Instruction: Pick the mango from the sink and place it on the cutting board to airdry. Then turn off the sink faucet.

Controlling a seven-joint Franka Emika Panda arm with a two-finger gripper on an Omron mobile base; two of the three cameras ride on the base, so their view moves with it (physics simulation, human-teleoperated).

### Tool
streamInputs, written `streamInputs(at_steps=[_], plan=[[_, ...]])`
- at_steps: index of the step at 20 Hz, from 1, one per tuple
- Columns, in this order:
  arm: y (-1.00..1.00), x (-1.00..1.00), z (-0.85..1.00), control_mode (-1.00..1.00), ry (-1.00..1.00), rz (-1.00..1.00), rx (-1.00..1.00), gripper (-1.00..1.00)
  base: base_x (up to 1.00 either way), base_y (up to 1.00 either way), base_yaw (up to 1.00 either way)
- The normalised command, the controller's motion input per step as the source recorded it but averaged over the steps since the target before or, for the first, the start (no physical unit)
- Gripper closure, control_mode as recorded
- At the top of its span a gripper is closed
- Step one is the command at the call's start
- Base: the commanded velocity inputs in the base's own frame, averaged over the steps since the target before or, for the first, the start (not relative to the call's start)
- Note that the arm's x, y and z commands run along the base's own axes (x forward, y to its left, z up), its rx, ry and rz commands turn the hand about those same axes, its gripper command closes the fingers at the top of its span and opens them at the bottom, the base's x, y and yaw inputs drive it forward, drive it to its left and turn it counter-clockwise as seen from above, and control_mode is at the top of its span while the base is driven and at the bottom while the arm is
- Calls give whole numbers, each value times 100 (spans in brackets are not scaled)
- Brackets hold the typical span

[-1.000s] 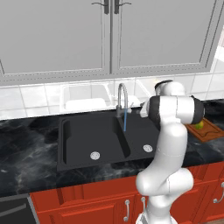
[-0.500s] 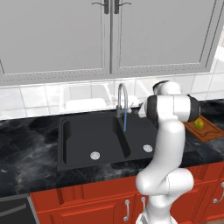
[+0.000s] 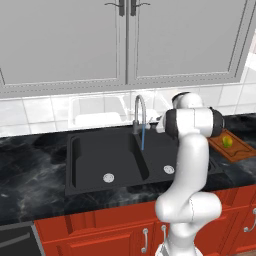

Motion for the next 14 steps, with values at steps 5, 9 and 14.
streamInputs(at_steps=[5,9,14], plan=[[0,24,-8,-100,-2,0,0,-100,0,0,0],[0,17,-14,-100,-1,0,0,-100,0,0,0],[0,16,-16,-100,-1,0,0,-100,0,0,0]])
